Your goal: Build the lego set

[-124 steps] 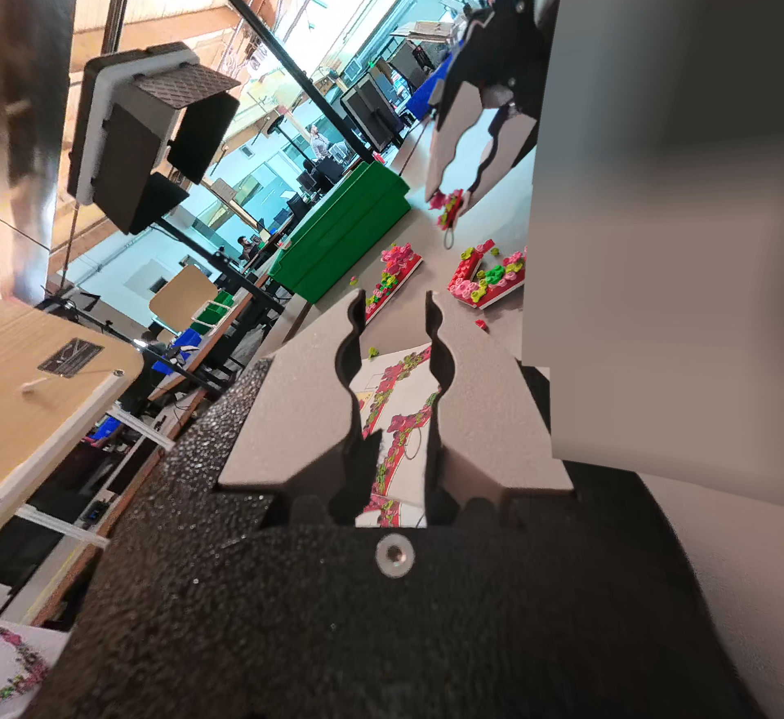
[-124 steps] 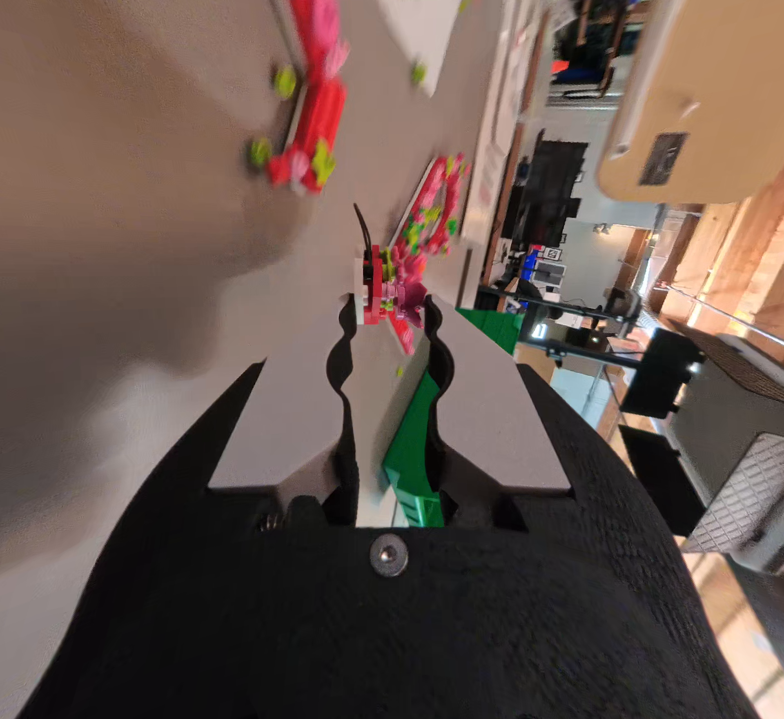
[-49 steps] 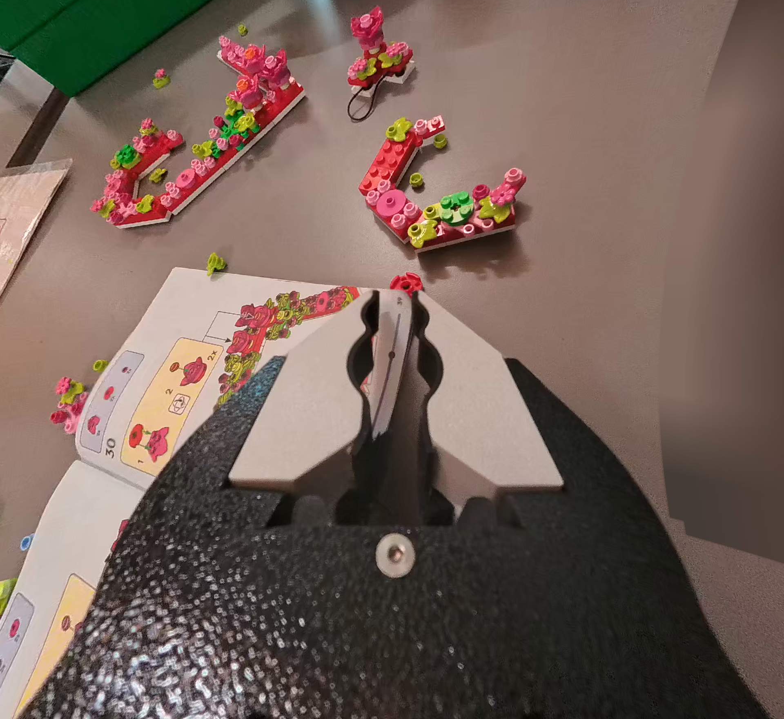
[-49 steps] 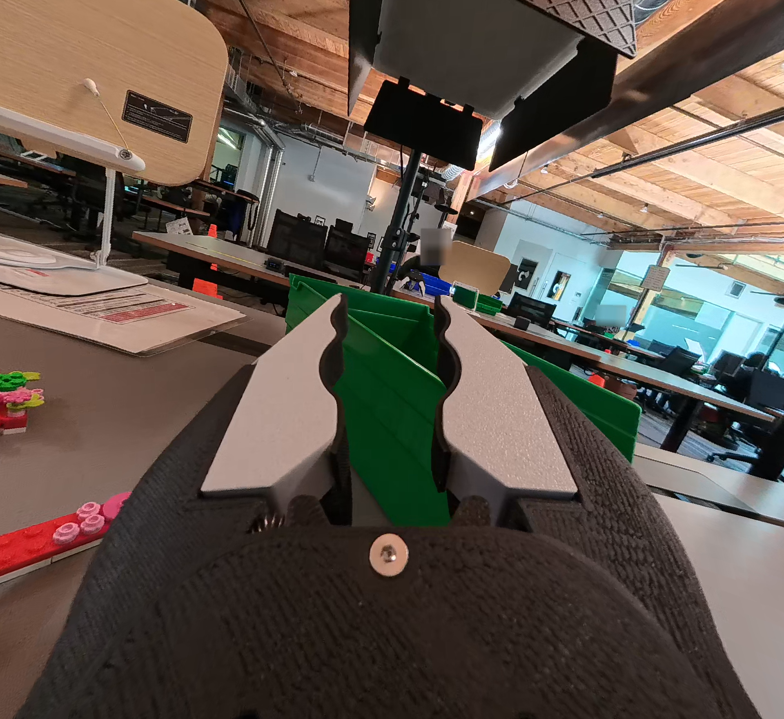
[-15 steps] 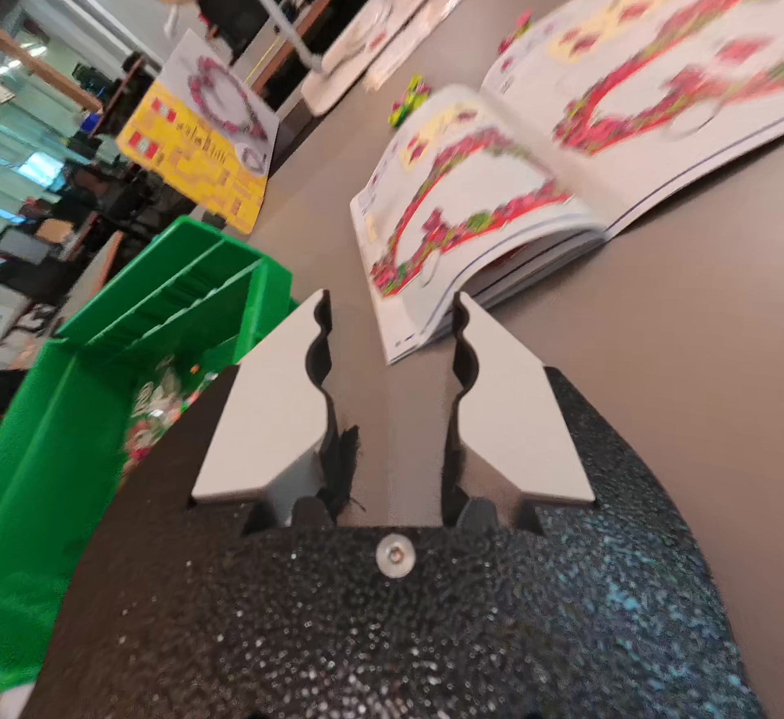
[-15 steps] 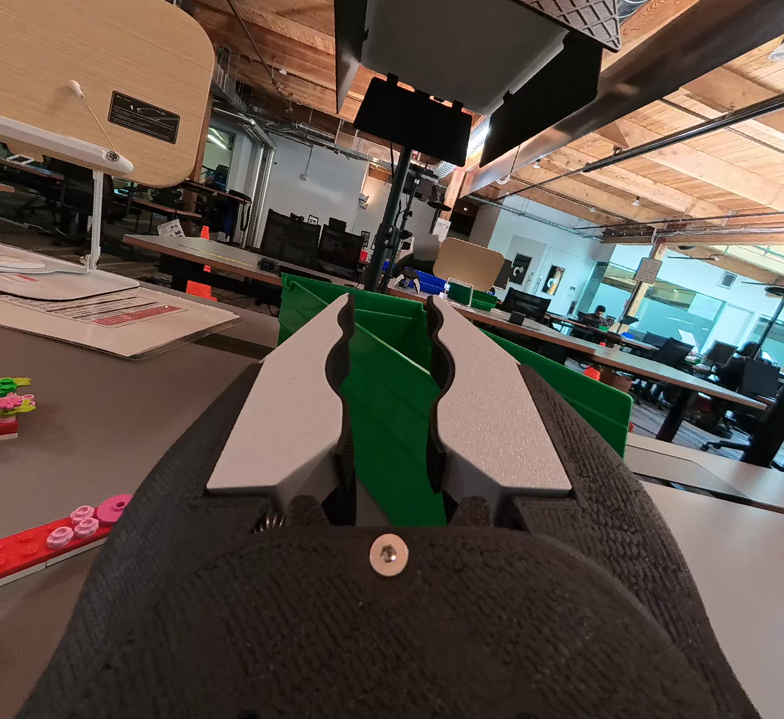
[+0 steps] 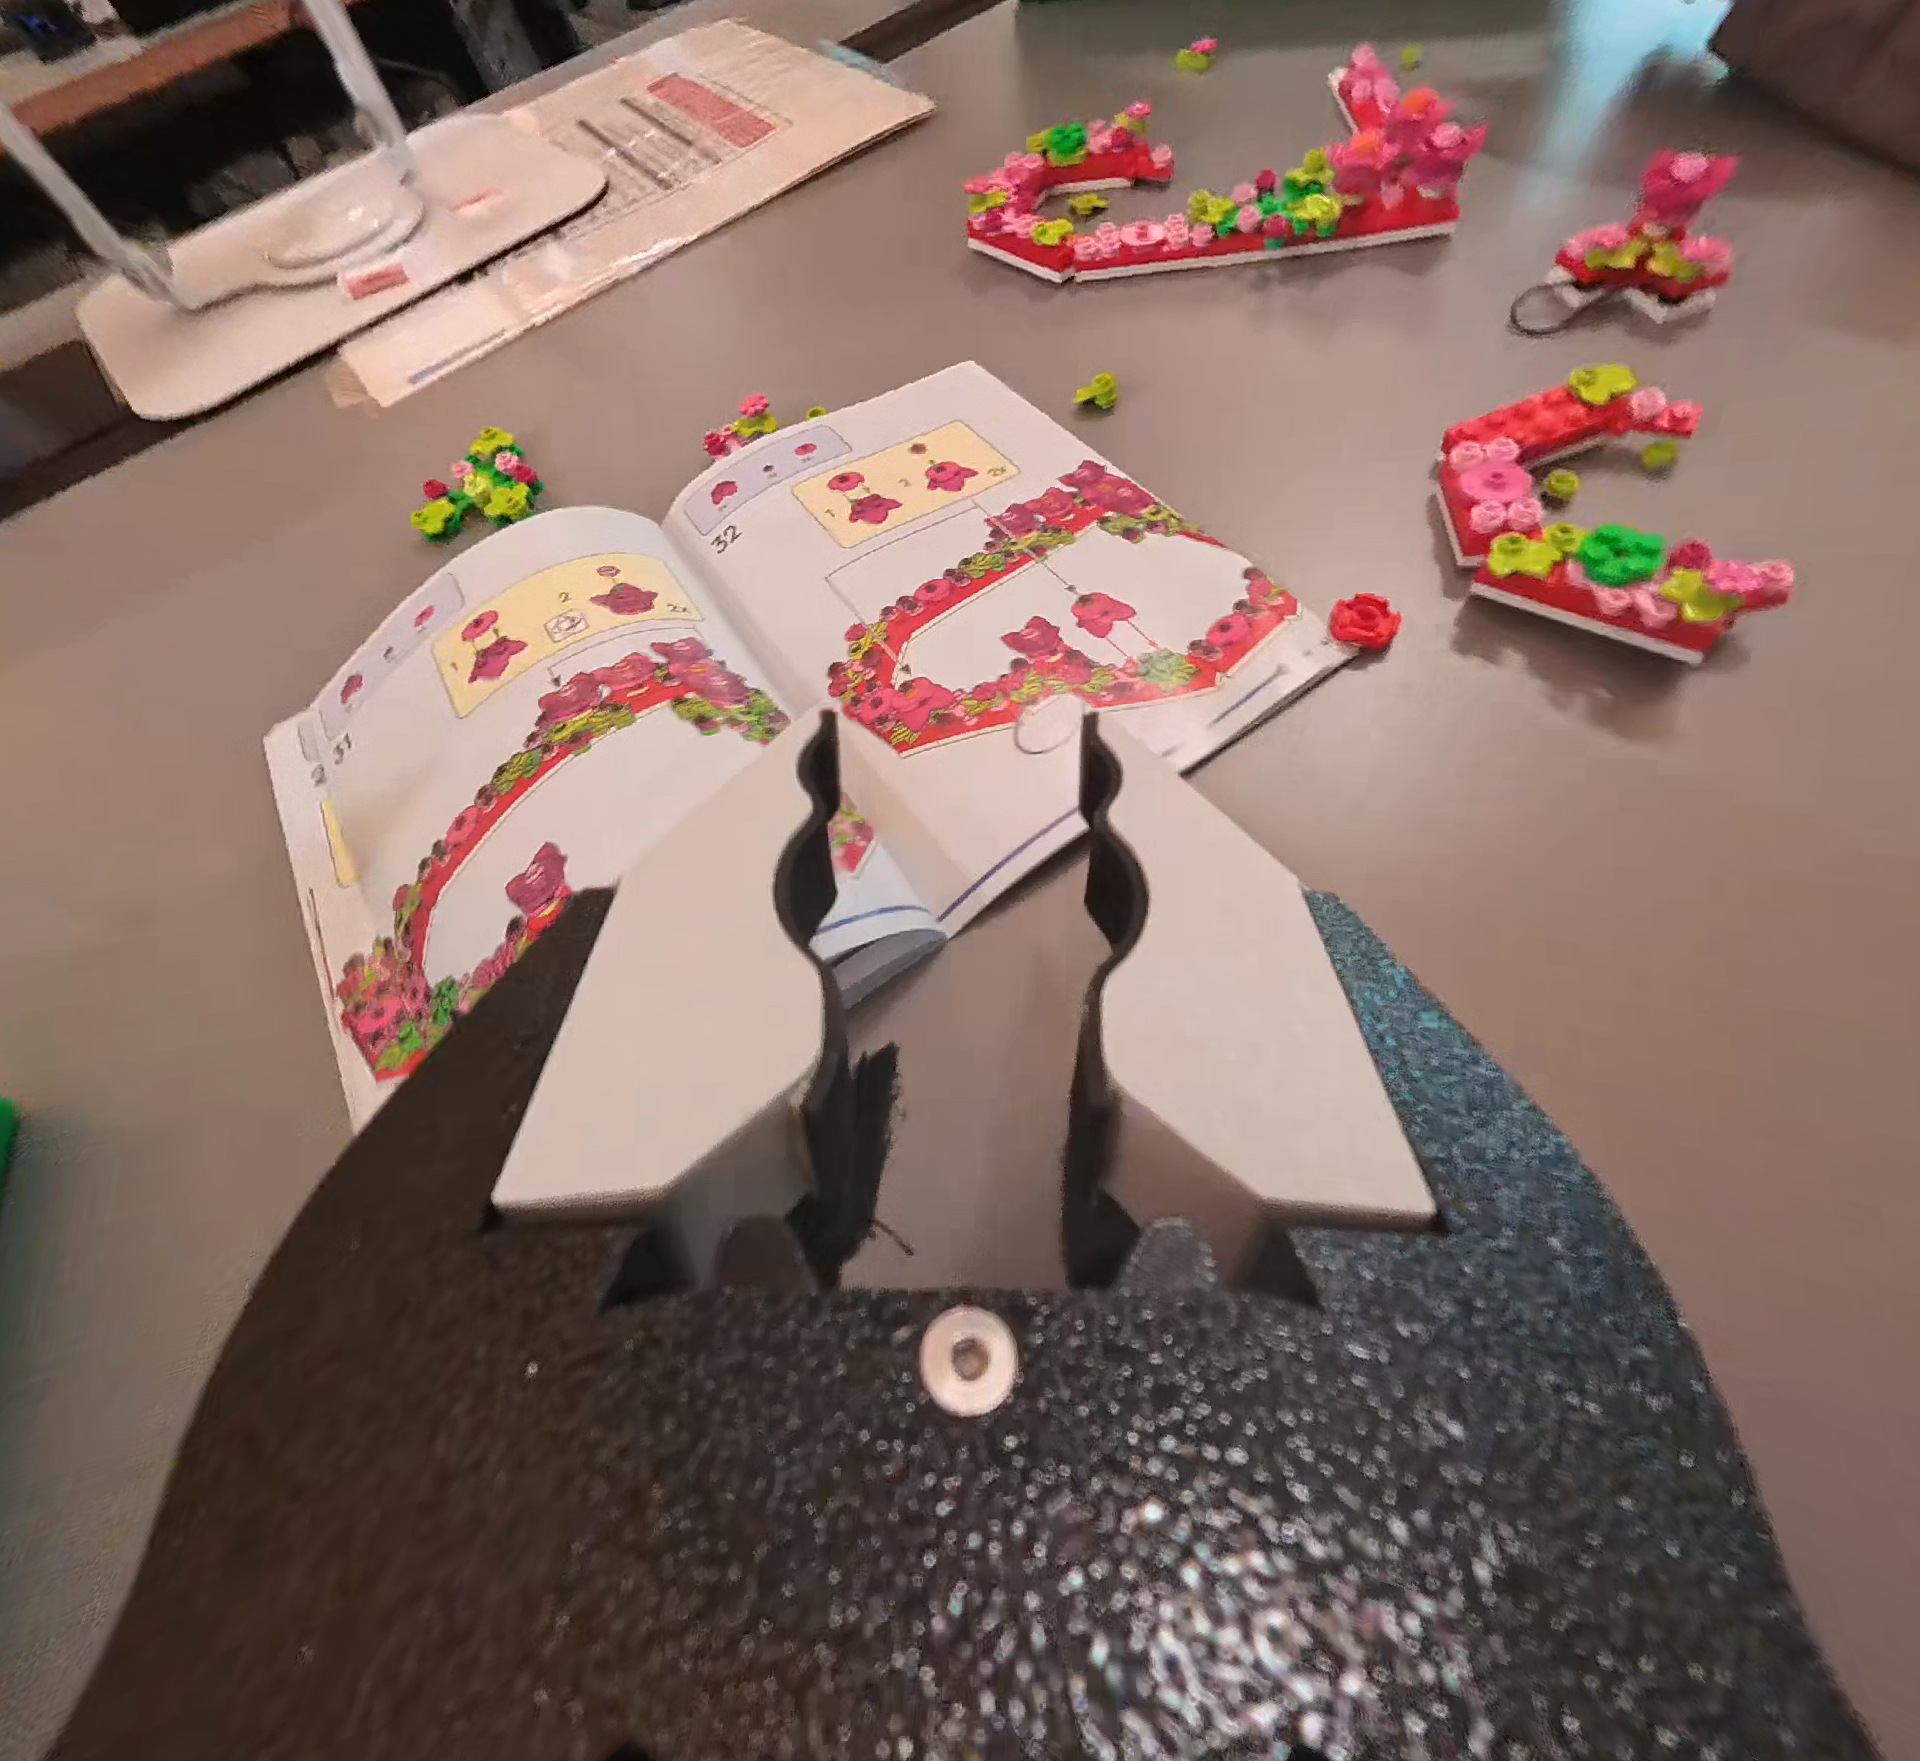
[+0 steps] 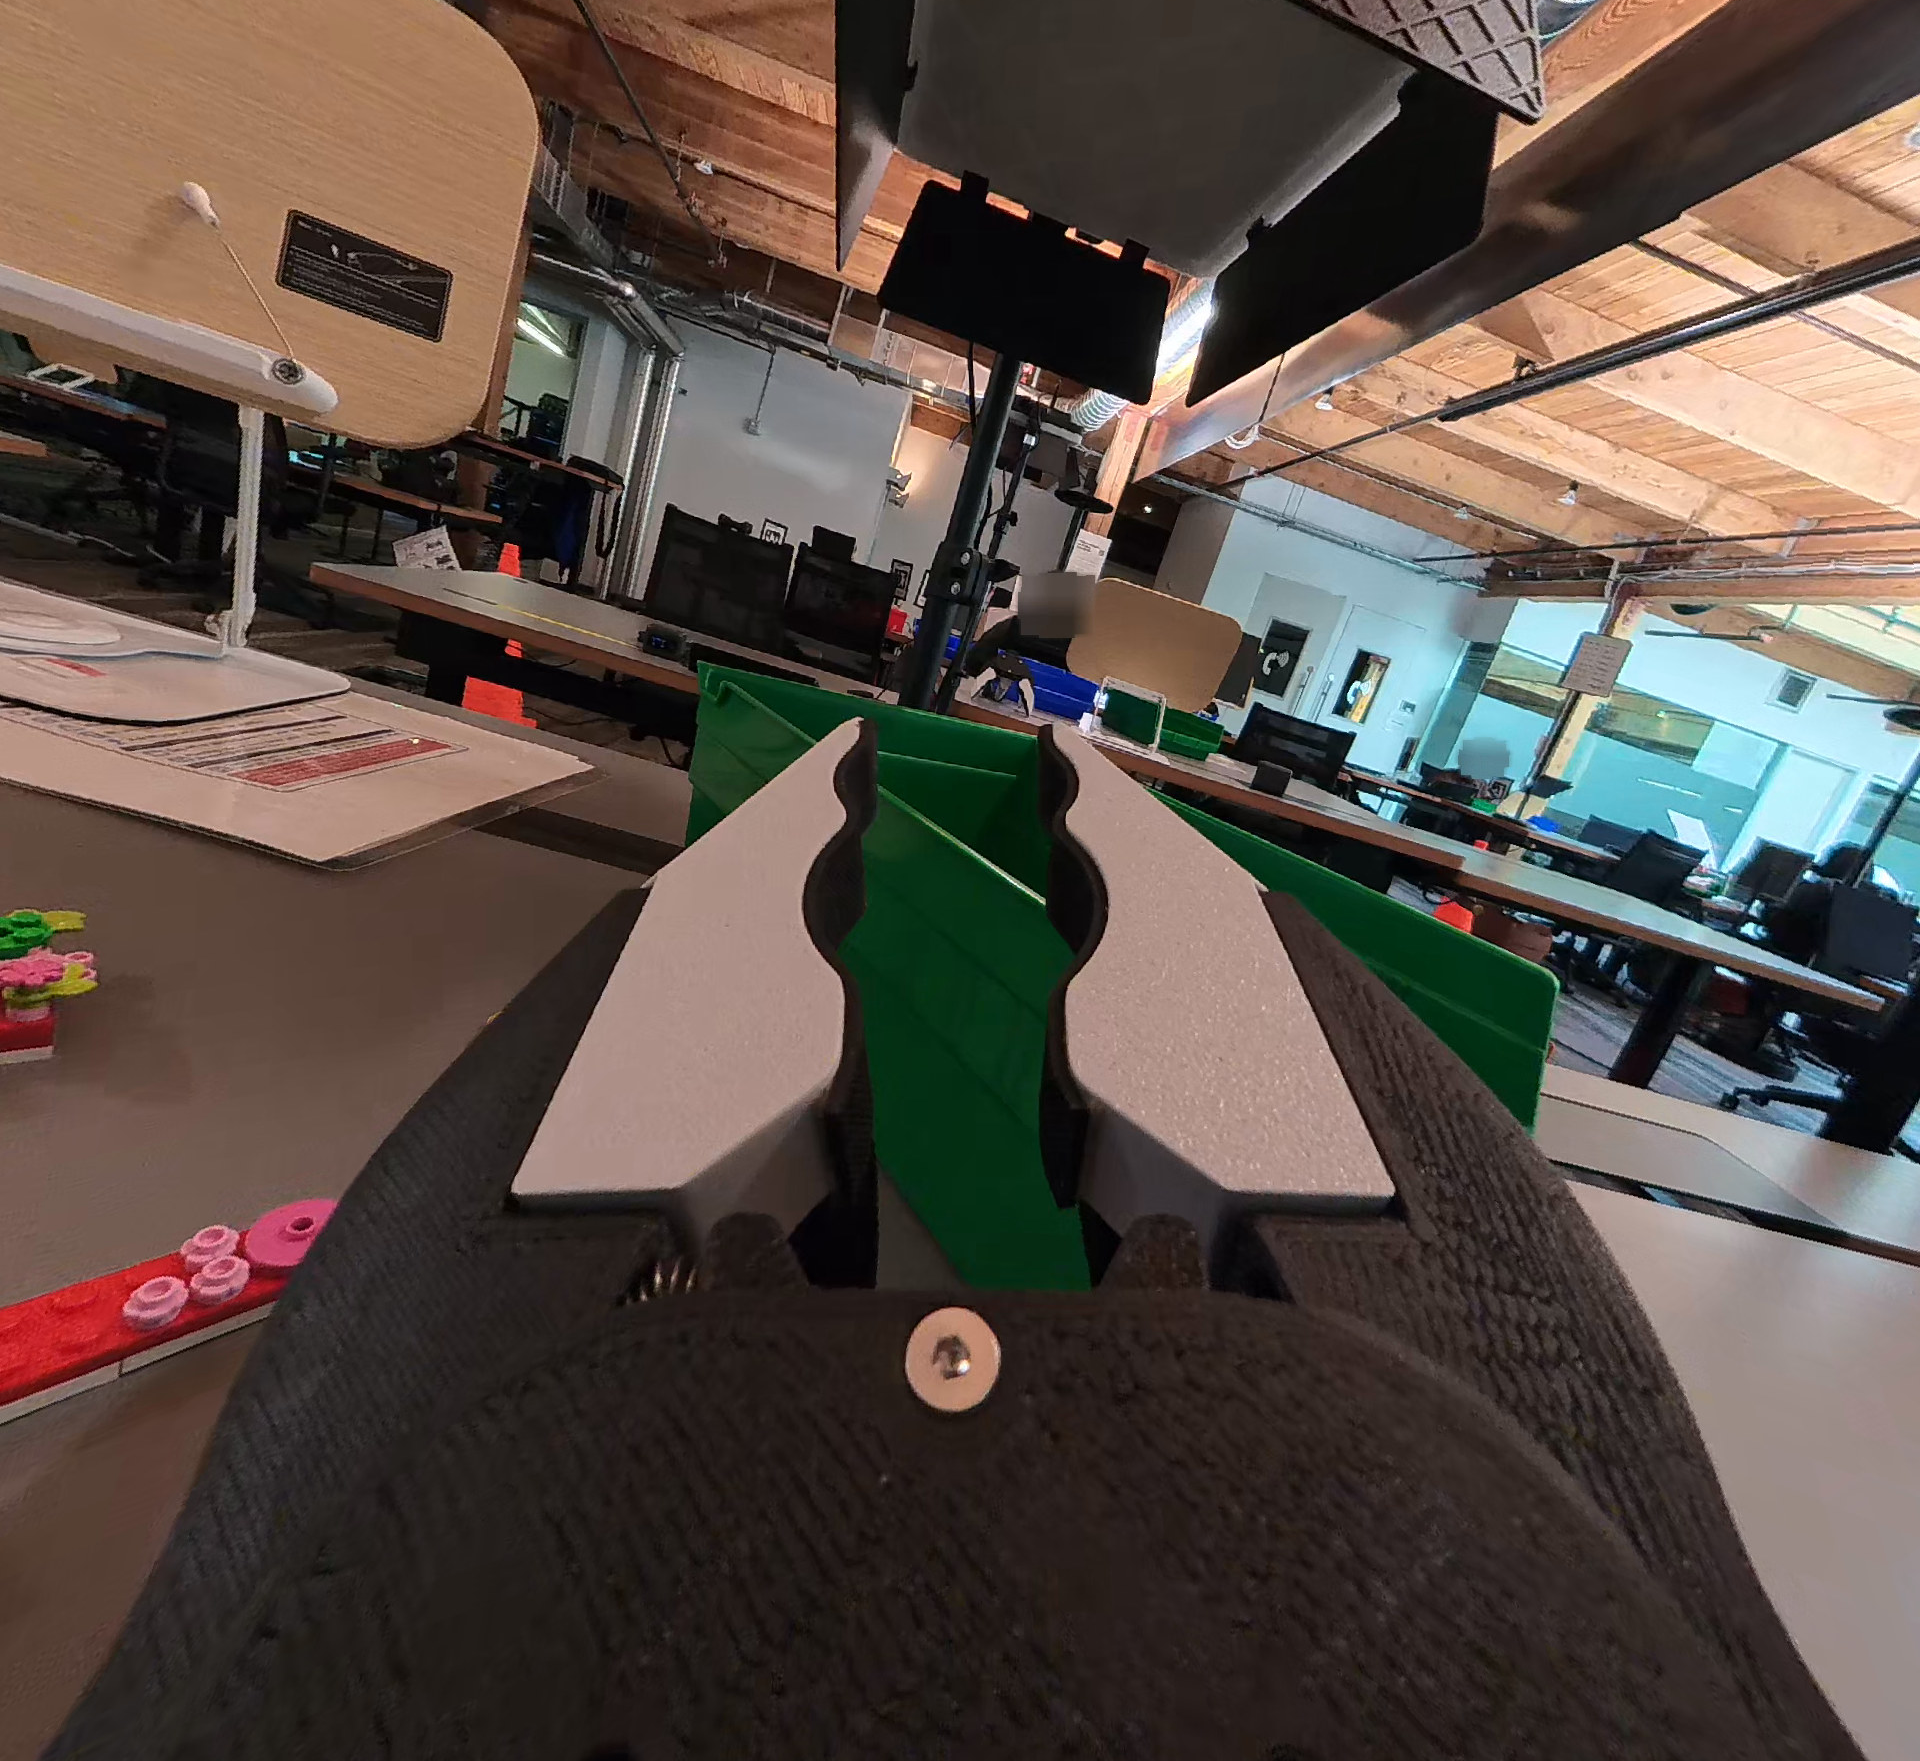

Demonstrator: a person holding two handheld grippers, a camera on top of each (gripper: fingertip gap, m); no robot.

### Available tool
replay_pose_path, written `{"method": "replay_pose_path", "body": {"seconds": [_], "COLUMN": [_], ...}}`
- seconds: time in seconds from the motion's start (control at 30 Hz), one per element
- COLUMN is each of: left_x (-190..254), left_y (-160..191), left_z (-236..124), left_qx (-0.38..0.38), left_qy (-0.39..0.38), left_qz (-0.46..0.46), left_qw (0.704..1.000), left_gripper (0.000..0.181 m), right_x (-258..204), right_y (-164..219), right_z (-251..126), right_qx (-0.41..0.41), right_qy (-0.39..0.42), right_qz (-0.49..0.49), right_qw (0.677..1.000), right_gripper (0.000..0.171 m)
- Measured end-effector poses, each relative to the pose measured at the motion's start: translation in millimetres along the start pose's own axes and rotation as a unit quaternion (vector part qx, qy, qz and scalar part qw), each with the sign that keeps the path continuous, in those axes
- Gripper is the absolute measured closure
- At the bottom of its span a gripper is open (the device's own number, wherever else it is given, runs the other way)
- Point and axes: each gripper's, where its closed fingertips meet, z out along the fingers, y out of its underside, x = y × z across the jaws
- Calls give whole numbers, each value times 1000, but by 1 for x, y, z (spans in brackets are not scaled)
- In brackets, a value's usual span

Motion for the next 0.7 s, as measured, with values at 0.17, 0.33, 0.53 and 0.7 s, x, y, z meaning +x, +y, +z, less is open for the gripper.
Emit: {"method": "replay_pose_path", "body": {"seconds": [0.17,0.33,0.53,0.7], "left_x": [-23,-33,-24,-23], "left_y": [22,37,47,52], "left_z": [2,-5,-3,-5], "left_qx": [-50,-76,-95,-111], "left_qy": [-18,-38,-8,1], "left_qz": [-37,-41,-55,-59], "left_qw": [998,996,994,992], "left_gripper": [137,142,132,128], "right_x": [-1,0,1,0], "right_y": [0,1,1,1], "right_z": [0,0,0,0], "right_qx": [-1,-3,0,-2], "right_qy": [-1,-1,-1,-2], "right_qz": [-1,1,8,7], "right_qw": [1000,1000,1000,1000], "right_gripper": [143,143,143,143]}}
